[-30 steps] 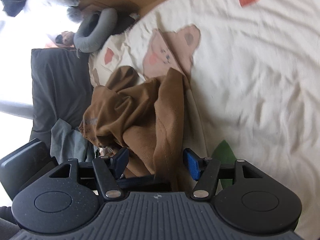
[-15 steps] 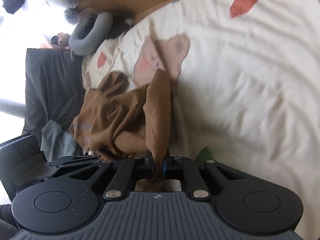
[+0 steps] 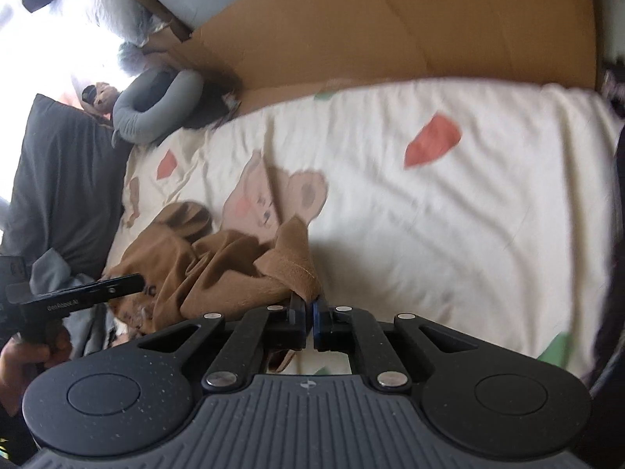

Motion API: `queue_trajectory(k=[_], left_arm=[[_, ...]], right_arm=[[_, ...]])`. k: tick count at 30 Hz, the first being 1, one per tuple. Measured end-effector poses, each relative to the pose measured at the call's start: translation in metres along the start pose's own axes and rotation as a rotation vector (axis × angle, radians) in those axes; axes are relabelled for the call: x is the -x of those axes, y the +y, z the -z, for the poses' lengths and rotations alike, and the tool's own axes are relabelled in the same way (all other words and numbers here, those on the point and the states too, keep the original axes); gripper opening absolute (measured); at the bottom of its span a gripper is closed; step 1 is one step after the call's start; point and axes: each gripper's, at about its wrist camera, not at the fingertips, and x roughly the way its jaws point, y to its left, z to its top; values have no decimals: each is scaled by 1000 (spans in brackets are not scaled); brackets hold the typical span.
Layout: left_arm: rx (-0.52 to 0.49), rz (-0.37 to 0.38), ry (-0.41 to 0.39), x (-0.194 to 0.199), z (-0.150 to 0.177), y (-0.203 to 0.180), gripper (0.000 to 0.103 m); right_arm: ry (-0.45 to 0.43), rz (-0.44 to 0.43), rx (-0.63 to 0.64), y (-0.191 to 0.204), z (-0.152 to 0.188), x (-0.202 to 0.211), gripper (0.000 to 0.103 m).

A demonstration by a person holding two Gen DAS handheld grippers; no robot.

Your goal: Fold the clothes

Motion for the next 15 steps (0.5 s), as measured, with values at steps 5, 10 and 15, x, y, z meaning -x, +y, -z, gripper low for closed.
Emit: queue_trajectory(k=[5, 10, 15], left_arm=[[48, -61, -31, 13, -9, 24, 29], [59, -121, -62, 24, -16, 40, 32], [96, -156, -103, 36, -20, 54, 43]], right_arm=[[-85, 84, -6, -9, -18, 24, 0], [-130, 121, -56, -34, -31, 43, 0], [-103, 74, -94, -41, -23, 34, 0]])
